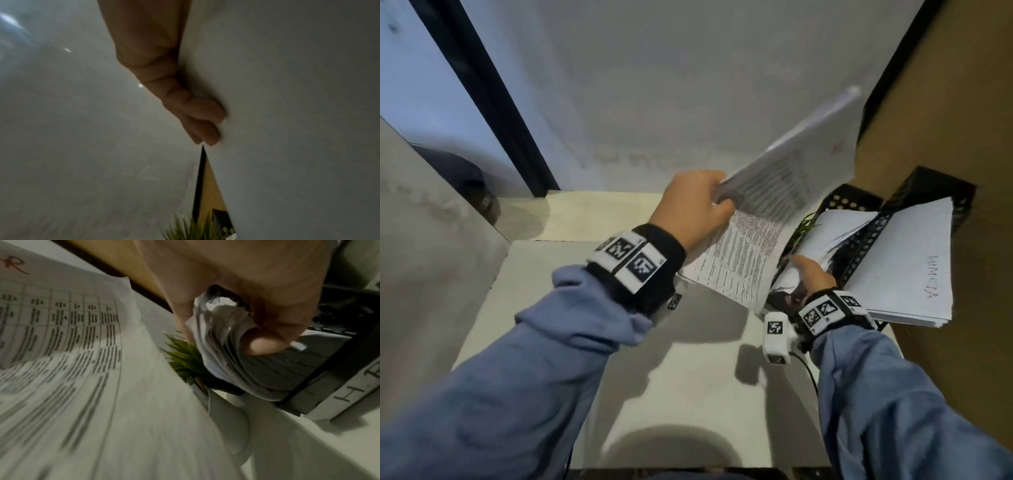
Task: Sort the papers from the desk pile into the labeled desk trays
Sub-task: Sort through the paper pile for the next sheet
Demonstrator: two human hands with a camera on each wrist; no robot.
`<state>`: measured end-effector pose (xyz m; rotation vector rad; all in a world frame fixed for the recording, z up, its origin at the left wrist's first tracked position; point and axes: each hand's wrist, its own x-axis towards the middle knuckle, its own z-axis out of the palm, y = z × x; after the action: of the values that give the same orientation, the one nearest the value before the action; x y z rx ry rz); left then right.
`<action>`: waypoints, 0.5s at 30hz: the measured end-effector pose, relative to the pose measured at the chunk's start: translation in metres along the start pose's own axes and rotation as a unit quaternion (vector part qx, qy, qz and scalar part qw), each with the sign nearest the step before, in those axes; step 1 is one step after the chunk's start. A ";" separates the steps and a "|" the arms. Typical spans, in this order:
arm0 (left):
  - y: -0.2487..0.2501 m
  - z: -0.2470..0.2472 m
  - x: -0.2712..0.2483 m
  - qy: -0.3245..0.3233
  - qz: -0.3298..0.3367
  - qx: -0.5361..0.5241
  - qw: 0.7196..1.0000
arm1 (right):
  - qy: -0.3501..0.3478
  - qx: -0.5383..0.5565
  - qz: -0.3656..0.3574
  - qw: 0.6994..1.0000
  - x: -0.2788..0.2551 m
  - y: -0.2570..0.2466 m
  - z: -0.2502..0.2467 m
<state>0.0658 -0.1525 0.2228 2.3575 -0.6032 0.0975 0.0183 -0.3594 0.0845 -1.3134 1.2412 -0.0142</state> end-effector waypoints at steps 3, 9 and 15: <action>0.013 0.014 0.019 -0.035 0.018 0.062 0.997 | 0.009 -0.063 -0.064 0.996 0.014 -0.007 -0.001; 0.042 0.049 0.047 -0.078 0.049 0.108 0.990 | 0.004 -0.071 -0.158 0.985 0.014 -0.027 -0.018; 0.059 0.092 0.068 -0.081 0.010 0.073 0.994 | -0.038 -0.118 -0.234 0.964 0.008 -0.046 -0.040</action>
<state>0.0912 -0.2771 0.2047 2.5189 -0.7192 -0.0429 0.0224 -0.4080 0.1215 -1.7766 0.8631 -0.1549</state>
